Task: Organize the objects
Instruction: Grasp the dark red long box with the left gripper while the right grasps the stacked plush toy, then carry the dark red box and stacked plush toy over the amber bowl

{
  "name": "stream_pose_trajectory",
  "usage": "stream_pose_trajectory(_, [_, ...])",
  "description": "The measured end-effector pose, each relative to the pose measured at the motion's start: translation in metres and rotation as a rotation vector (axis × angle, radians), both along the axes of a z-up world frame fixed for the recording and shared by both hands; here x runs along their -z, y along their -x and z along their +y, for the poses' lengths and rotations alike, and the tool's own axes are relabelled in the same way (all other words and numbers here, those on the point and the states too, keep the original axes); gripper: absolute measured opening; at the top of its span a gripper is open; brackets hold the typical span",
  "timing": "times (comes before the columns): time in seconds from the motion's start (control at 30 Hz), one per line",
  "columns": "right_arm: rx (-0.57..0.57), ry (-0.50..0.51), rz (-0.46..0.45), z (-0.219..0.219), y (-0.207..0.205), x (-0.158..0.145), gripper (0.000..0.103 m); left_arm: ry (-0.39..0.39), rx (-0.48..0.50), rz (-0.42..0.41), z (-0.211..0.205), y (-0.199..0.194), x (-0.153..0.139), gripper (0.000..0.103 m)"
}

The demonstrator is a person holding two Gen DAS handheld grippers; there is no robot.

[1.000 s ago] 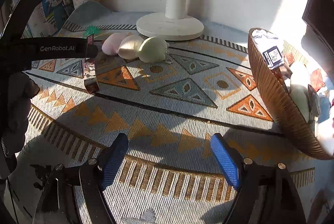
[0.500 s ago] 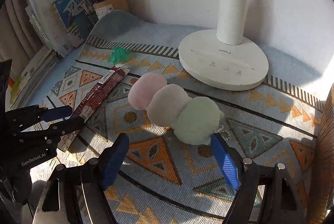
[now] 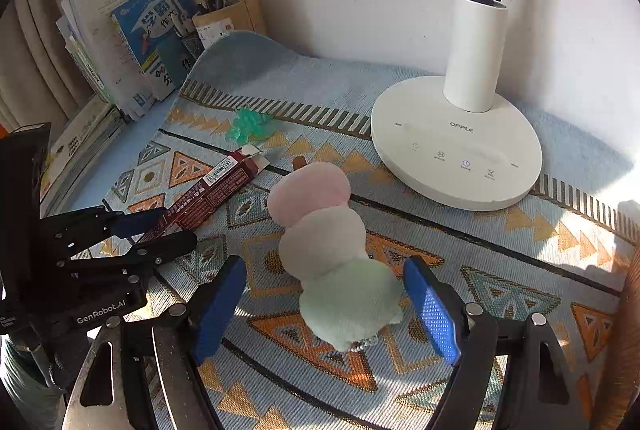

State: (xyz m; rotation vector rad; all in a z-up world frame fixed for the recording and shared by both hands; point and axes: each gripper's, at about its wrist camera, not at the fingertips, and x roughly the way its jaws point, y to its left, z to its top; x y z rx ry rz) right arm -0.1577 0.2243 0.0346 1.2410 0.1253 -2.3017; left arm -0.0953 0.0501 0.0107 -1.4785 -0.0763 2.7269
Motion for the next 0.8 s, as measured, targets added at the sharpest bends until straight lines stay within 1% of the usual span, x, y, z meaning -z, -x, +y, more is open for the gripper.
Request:
stream_pose_trajectory(0.03, [-0.004,-0.002,-0.003,-0.002,0.004,0.003,0.074,-0.001,-0.001,0.003,0.001,0.002,0.000,0.037])
stream_pose_trajectory(0.07, [-0.009,-0.016,0.000,-0.005,0.005,0.007,0.067,-0.001,0.000,0.006,0.002,0.004,0.000,0.037])
stream_pose_trajectory(0.13, [-0.008,-0.065,0.021,-0.010,0.004,0.010,0.058,-0.004,0.010,0.011,0.005,0.005,0.001,0.036])
stream_pose_trajectory(0.2, [-0.006,-0.047,0.020,-0.006,0.002,0.010,0.053,0.009,0.005,0.021,0.005,0.006,0.001,0.027])
stream_pose_trajectory(0.23, [0.000,-0.024,0.006,0.001,0.001,0.010,0.050,0.010,0.009,0.025,0.005,0.005,0.000,0.015])
stream_pose_trajectory(0.3, [0.025,0.002,-0.016,0.013,-0.005,0.007,0.050,-0.015,0.015,0.024,0.003,0.001,-0.001,0.014])
stream_pose_trajectory(0.37, [0.054,0.016,-0.026,0.026,-0.020,0.002,0.050,-0.013,0.012,0.030,0.000,-0.007,-0.006,0.014])
stream_pose_trajectory(0.43, [0.077,0.016,0.000,0.039,-0.047,-0.008,0.050,-0.030,0.022,0.042,-0.002,-0.019,-0.013,0.014])
stream_pose_trajectory(0.5, [0.117,-0.012,0.028,0.054,-0.077,-0.017,0.050,-0.044,0.032,0.062,-0.005,-0.037,-0.022,0.014])
stream_pose_trajectory(0.6, [0.182,-0.019,0.046,0.076,-0.122,-0.027,0.050,-0.070,0.055,0.072,-0.005,-0.066,-0.031,0.014])
stream_pose_trajectory(0.67, [0.234,-0.046,0.065,0.087,-0.145,-0.028,0.050,-0.074,0.067,0.079,-0.001,-0.083,-0.030,0.014])
stream_pose_trajectory(0.73, [0.283,-0.084,0.078,0.094,-0.161,-0.026,0.050,-0.071,0.071,0.073,0.001,-0.092,-0.024,0.014])
stream_pose_trajectory(0.8, [0.300,-0.077,0.060,0.102,-0.169,-0.020,0.051,-0.080,0.058,0.060,0.000,-0.097,-0.015,0.014])
